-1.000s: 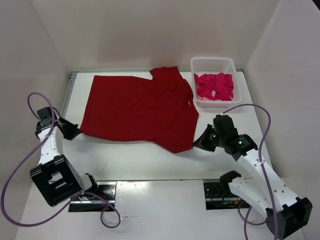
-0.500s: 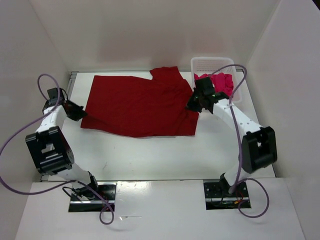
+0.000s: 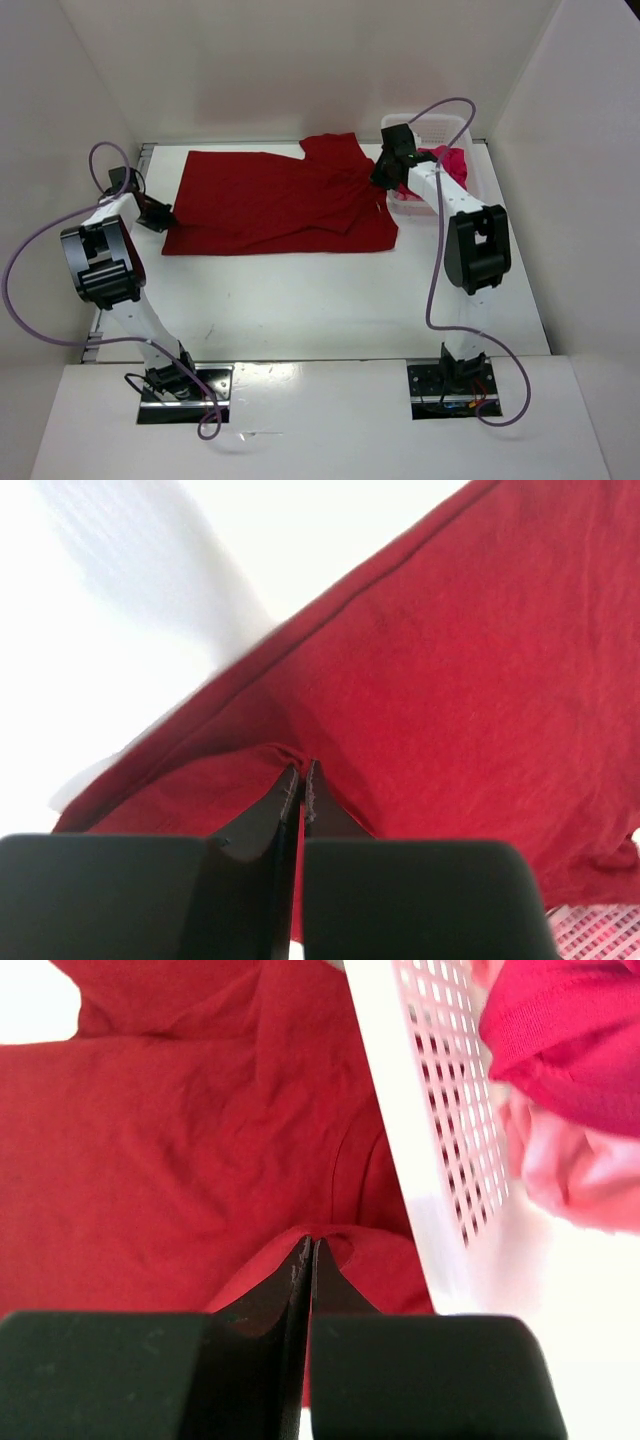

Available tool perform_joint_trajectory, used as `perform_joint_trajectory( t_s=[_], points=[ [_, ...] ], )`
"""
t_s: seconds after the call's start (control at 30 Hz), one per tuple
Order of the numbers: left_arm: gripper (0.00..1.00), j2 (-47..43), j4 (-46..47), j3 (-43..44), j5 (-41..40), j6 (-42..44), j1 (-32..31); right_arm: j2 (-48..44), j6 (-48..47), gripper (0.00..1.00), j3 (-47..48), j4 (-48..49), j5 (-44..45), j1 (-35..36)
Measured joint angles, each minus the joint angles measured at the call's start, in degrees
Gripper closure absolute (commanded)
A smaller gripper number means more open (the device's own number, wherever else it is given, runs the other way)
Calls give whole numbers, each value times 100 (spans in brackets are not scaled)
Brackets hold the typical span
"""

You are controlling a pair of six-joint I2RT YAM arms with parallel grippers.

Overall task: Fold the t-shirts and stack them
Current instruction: Fold the flattened tshirt in 1/3 of the way

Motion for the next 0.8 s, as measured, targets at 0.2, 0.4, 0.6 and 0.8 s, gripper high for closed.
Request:
perform_joint_trajectory(
  t_s=[0.2,0.4,0.6,0.8],
  points=[
    [99,109,173,109,-35,-133,-17,706,-140,100,643,-35,142,-2],
    [74,109,638,125,37,-273,13,852,-192,88,1010,-109,258,-22],
    [50,90,970,37,437,-297,299,787,-199,61,946,-85,339,-46],
    [58,-614,1054,-1075,535,-363,763,-525,-2,100,-776,199,195,-50]
  ],
)
